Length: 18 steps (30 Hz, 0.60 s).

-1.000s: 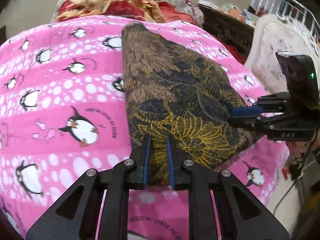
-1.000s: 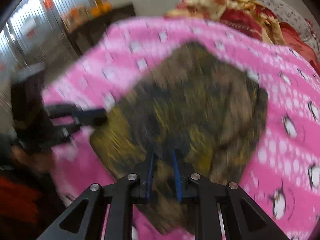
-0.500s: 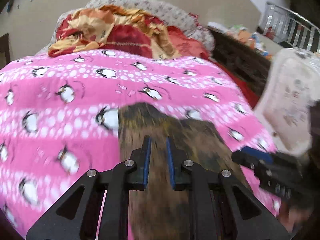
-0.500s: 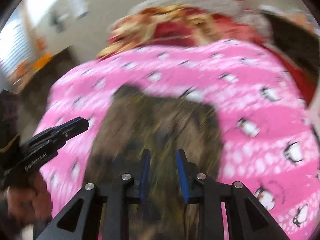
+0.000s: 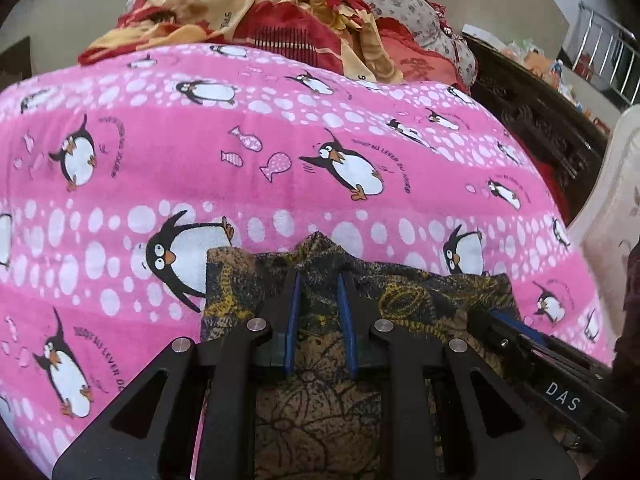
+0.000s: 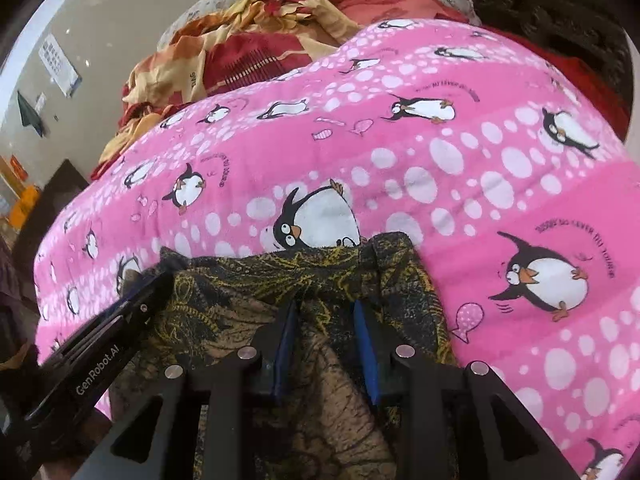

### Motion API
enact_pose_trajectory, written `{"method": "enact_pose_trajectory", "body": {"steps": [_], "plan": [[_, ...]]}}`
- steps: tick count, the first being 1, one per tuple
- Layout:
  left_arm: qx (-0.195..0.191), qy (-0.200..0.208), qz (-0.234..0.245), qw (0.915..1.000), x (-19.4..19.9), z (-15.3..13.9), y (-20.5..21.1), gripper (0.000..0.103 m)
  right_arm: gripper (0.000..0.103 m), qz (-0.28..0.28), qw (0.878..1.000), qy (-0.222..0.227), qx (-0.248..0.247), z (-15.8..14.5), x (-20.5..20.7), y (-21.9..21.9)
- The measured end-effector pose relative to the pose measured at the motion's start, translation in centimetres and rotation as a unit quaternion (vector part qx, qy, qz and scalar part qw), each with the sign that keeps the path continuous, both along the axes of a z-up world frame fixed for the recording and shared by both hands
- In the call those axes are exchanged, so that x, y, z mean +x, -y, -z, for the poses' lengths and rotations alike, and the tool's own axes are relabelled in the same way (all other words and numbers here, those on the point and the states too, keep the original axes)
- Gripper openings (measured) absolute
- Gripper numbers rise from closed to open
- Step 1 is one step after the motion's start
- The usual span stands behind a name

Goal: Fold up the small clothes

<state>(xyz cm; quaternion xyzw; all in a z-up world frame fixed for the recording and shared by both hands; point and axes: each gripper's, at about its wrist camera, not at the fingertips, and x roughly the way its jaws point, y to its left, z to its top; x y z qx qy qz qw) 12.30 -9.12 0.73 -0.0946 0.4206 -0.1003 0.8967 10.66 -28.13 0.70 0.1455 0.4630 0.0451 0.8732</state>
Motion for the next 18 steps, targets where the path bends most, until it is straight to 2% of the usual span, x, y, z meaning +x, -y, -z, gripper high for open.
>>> {"method": "enact_pose_trajectory", "body": {"steps": [5, 7, 8, 9, 10, 11, 12, 13, 14, 16, 18], "plan": [[0.012, -0.011, 0.007, 0.9998, 0.2, -0.7, 0.5, 0.018, 0.031, -0.001, 1.0, 0.001, 0.016, -0.1, -0.1, 0.4], [0.021, -0.032, 0.035, 0.9986, 0.6, -1.9, 0.2, 0.018, 0.034, -0.005, 0.998, -0.014, 0.062, -0.5, 0.1, 1.5], [0.012, -0.044, 0.048, 0.9978, 0.1, -3.1, -0.7, 0.019, 0.034, -0.004, 0.997, -0.021, 0.076, -1.3, -0.3, 2.4], [0.001, -0.046, 0.056, 0.9973, -0.5, -4.0, -1.5, 0.03, 0.034, 0.001, 0.996, -0.015, 0.085, -2.2, -0.8, 3.4], [-0.01, -0.041, 0.064, 0.9971, -1.3, -4.8, -2.5, 0.041, 0.041, 0.005, 0.995, 0.004, 0.099, -3.7, -1.9, 5.1], [-0.015, -0.029, 0.067, 0.9972, -2.4, -5.5, -3.7, 0.073, 0.047, 0.003, 0.994, 0.018, 0.107, -4.6, -2.5, 6.2], [-0.018, -0.01, 0.062, 0.9979, -4.0, -5.9, -5.1, 0.091, 0.067, -0.004, 0.992, 0.042, 0.118, -5.6, -3.8, 7.8], [-0.021, 0.001, 0.055, 0.9982, -5.0, -5.8, -6.1, 0.092, 0.083, -0.007, 0.99, 0.06, 0.124, -6.1, -4.8, 9.0], [-0.035, -0.002, 0.056, 0.9978, -6.3, -5.0, -7.1, 0.092, 0.086, -0.011, 0.988, 0.076, 0.135, -6.2, -6.3, 10.4], [-0.07, -0.039, 0.076, 0.9939, -7.1, -3.1, -7.6, 0.092, 0.087, -0.03, 0.983, 0.068, 0.167, -5.0, -7.5, 11.7], [-0.121, -0.079, 0.095, 0.985, -8.2, -0.6, -7.5, 0.092, 0.087, -0.051, 0.977, 0.03, 0.203, -2.4, -8.4, 12.4]]}}
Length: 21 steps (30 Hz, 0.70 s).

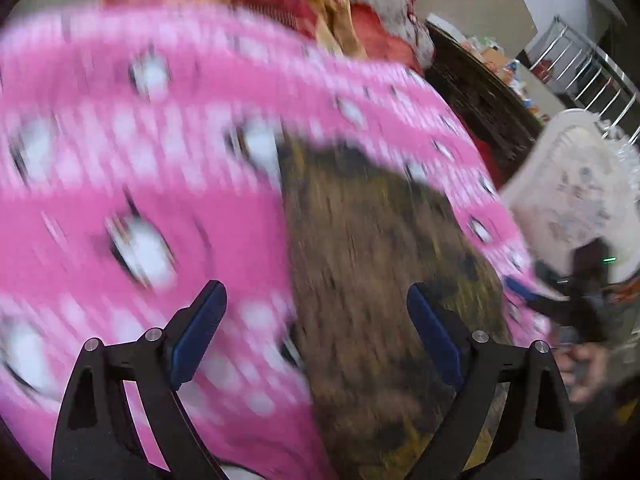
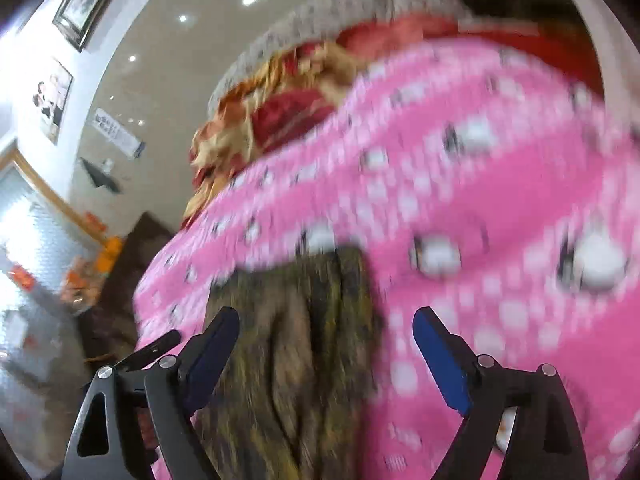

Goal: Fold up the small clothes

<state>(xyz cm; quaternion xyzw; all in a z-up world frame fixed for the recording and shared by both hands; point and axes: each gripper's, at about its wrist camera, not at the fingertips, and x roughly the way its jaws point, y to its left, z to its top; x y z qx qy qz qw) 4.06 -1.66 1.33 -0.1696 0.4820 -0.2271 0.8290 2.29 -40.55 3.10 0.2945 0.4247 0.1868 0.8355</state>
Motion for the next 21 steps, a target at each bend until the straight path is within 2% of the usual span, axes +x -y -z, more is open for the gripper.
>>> {"method": "enact_pose_trajectory", "body": {"steps": [1, 3, 5, 7, 10, 14, 17, 18, 19, 21], "plan": [[-0.012, -0.003, 0.006, 0.9999, -0.4, 0.6, 0.2, 0.092, 0.087, -0.015, 1.0, -0.017, 0.018, 1.5, -0.2, 0.1], [-0.015, 0.038, 0.017, 0.999, -1.8, 0.7, 0.9, 0.092, 0.087, -0.032, 0.998, -0.032, 0.038, 3.1, -0.6, -0.1], [-0.044, 0.028, 0.043, 0.9977, -2.0, 1.0, 1.6, 0.092, 0.087, -0.055, 0.997, -0.013, 0.045, 3.1, -1.0, -0.4], [-0.064, 0.017, 0.06, 0.996, -1.8, 1.0, 1.9, 0.092, 0.087, -0.086, 0.994, -0.014, 0.07, 3.4, -0.6, -1.0], [-0.094, 0.003, 0.057, 0.9939, -0.7, 1.1, 1.7, 0.095, 0.087, -0.11, 0.993, -0.005, 0.045, 4.0, 1.2, -3.0], [-0.09, 0.012, 0.057, 0.9943, -0.5, 1.0, 1.7, 0.095, 0.087, -0.111, 0.993, 0.019, 0.027, 4.1, 3.6, -4.5], [-0.065, 0.031, 0.062, 0.9954, -1.2, 1.0, 2.3, 0.095, 0.086, -0.116, 0.992, 0.031, 0.033, 4.2, 4.0, -4.7], [-0.06, 0.037, 0.063, 0.9956, -1.3, 1.0, 2.5, 0.095, 0.076, -0.12, 0.991, 0.036, 0.038, 4.2, 3.8, -4.5], [-0.059, 0.038, 0.062, 0.9956, -1.3, 1.1, 2.6, 0.095, 0.061, -0.13, 0.989, 0.039, 0.05, 4.4, 3.6, -4.3], [-0.069, 0.034, 0.059, 0.9953, -1.0, 1.2, 2.3, 0.095, 0.047, -0.133, 0.988, 0.038, 0.065, 5.0, 3.2, -3.6]]}}
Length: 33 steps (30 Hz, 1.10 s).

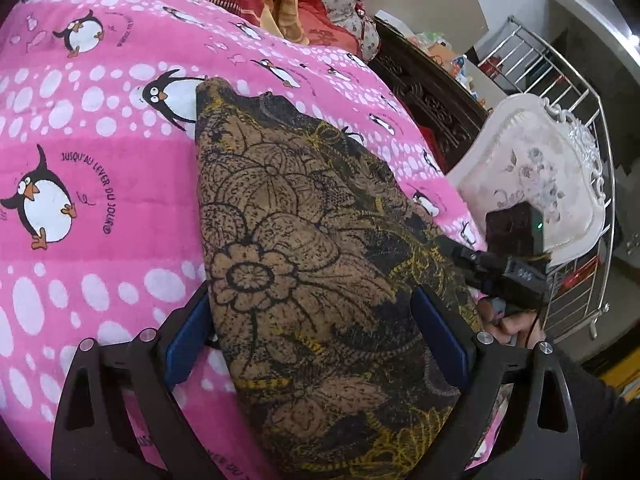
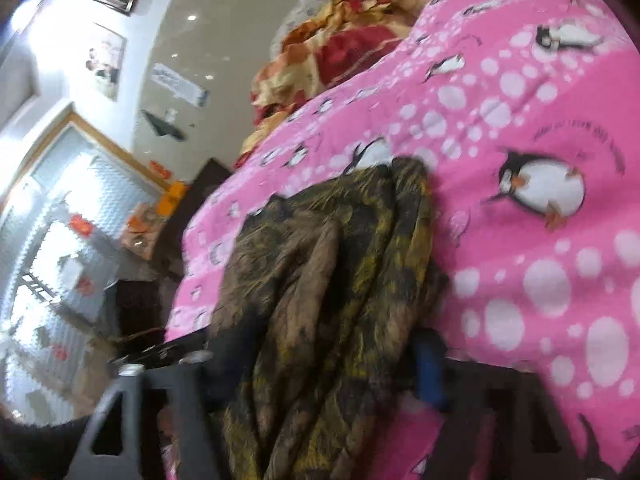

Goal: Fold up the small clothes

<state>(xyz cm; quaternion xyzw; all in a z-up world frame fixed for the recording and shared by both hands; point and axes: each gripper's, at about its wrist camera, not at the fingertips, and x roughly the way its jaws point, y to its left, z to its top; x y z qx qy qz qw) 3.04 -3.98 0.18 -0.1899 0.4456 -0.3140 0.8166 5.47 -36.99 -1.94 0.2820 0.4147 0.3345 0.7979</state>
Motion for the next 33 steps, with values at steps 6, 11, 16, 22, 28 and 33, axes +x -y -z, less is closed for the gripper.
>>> {"method": "enact_pose_trajectory", "body": {"steps": [6, 11, 16, 22, 28, 33], "plan": [[-0.01, -0.016, -0.012, 0.9998, 0.4, 0.0, -0.4, 0.095, 0.042, -0.01, 0.999, 0.017, -0.048, -0.7, 0.2, -0.8], [-0.011, -0.02, -0.024, 0.9994, 0.6, 0.0, -0.6, 0.095, 0.043, -0.01, 0.999, 0.008, -0.039, -0.5, 0.5, -0.7], [0.004, -0.009, -0.025, 0.9996, 0.4, -0.1, -0.1, 0.095, 0.051, -0.01, 0.999, 0.002, -0.032, -0.3, 0.5, -0.7], [0.028, -0.011, -0.069, 0.9972, 0.6, 0.3, -0.8, 0.028, 0.033, -0.018, 0.998, 0.006, -0.053, -0.3, 0.7, -1.6], [0.043, 0.042, -0.088, 0.9943, -1.1, -2.2, -0.7, 0.017, 0.024, -0.009, 0.998, 0.023, -0.052, -2.3, 0.0, -2.2], [0.037, 0.064, -0.095, 0.9927, -1.4, -4.8, -3.7, 0.017, 0.024, -0.016, 0.998, 0.037, -0.039, -5.0, -0.1, -4.2]]}}
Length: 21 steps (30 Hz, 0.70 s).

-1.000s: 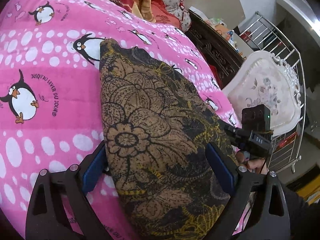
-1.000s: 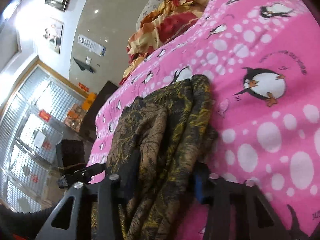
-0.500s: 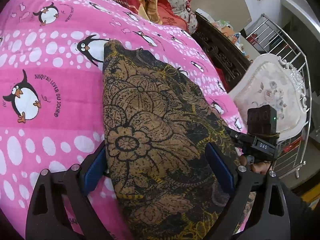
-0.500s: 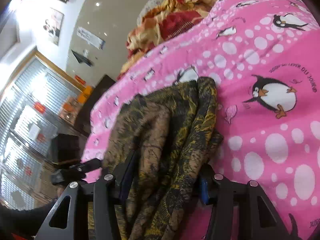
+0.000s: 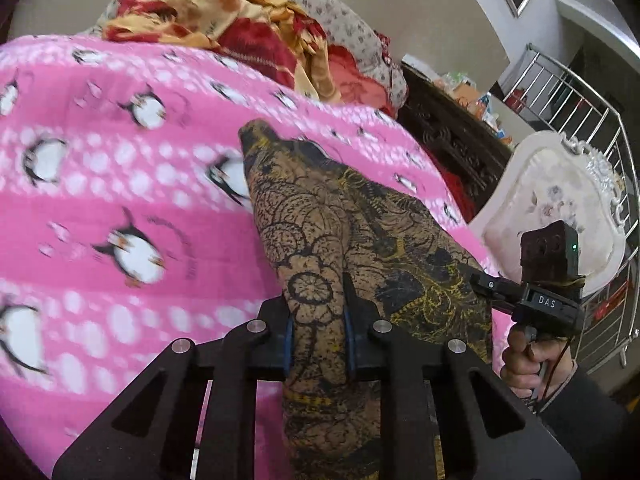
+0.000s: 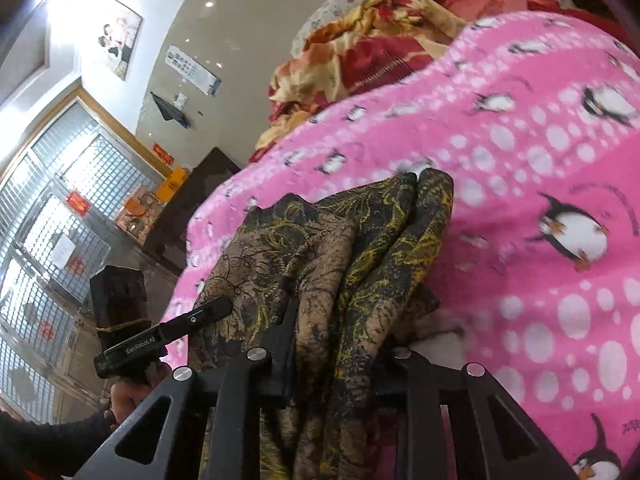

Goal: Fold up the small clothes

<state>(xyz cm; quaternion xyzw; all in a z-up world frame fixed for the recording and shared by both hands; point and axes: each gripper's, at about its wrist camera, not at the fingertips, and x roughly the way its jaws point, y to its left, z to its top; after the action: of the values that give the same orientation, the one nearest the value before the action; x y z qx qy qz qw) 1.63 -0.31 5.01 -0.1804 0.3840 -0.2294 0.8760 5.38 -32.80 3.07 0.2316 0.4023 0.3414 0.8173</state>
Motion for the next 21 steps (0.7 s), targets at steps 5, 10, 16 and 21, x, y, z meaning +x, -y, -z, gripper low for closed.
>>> {"method": "enact_pose_trajectory", "body": {"steps": [5, 10, 16, 21], "plan": [[0.028, 0.011, -0.026, 0.9992, 0.0, -1.7, -5.6, 0.017, 0.023, -0.038, 0.999, 0.006, 0.016, -0.7, 1.1, -5.7], [0.042, 0.007, -0.063, 0.9971, 0.1, -1.7, -10.6, 0.017, 0.023, -0.072, 0.997, 0.017, 0.026, -0.1, 2.7, -11.9], [0.059, -0.071, -0.073, 0.993, 2.8, 3.8, -12.1, 0.033, 0.035, -0.037, 0.998, -0.051, -0.021, 4.4, 4.8, -13.4], [0.046, -0.035, -0.117, 0.9914, 1.1, 1.6, -14.1, 0.043, 0.041, -0.003, 0.998, -0.06, -0.002, 2.8, 3.4, -10.1]]}}
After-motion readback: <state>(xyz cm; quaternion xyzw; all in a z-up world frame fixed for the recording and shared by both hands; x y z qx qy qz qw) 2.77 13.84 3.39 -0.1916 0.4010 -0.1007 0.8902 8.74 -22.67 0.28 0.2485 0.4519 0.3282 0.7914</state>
